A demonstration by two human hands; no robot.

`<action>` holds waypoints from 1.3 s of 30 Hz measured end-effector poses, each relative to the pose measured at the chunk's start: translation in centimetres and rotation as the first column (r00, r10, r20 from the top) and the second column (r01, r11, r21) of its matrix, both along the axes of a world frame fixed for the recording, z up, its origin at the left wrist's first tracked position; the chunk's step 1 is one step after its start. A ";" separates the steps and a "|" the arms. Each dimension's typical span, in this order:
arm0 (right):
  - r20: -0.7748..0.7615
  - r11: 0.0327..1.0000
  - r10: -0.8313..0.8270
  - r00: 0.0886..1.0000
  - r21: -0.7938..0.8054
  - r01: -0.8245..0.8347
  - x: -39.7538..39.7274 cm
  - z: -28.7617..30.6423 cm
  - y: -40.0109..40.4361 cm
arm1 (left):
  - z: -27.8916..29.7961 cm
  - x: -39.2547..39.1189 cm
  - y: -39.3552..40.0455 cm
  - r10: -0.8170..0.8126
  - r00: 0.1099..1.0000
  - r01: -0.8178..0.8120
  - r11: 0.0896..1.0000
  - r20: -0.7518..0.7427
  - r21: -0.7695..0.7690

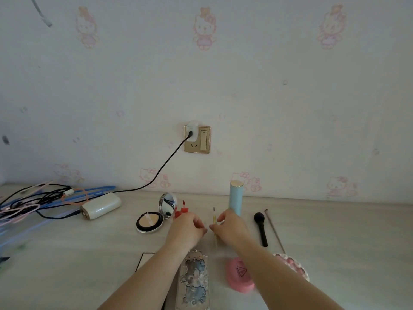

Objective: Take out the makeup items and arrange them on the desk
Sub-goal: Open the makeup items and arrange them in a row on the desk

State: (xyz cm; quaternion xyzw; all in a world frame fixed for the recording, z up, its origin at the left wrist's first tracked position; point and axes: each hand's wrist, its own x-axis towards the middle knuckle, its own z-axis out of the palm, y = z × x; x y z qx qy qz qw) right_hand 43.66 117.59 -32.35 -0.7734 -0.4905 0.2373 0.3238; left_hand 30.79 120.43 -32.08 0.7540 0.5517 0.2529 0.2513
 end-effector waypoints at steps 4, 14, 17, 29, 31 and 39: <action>0.106 0.999 0.033 0.994 -0.045 -0.028 -0.1 -0.3 0.0 | -0.6 0.4 0.3 0.016 0.992 -0.014 1.000 -0.124 0.020; 0.217 0.992 0.072 0.974 -0.116 -0.047 -0.7 -0.5 0.9 | -1.3 1.1 1.0 0.013 0.940 0.022 0.995 -0.342 0.098; 0.231 0.993 0.060 0.971 -0.113 -0.034 -0.9 -0.8 1.0 | -1.5 1.0 1.4 0.022 0.934 0.012 0.995 -0.356 0.094; 0.192 0.997 0.072 0.979 -0.013 -0.070 -0.8 -0.1 -0.4 | -1.3 0.8 1.1 0.021 0.942 0.024 0.991 -0.336 0.130; 0.175 0.996 0.076 0.982 0.037 -0.084 -0.5 0.3 -1.4 | -1.0 0.7 0.7 0.020 0.949 0.039 0.983 -0.314 0.179; 0.020 0.921 -0.051 0.998 0.388 0.040 4.6 3.7 -4.3 | 1.6 3.1 -0.4 -0.051 0.995 0.031 0.975 0.086 0.218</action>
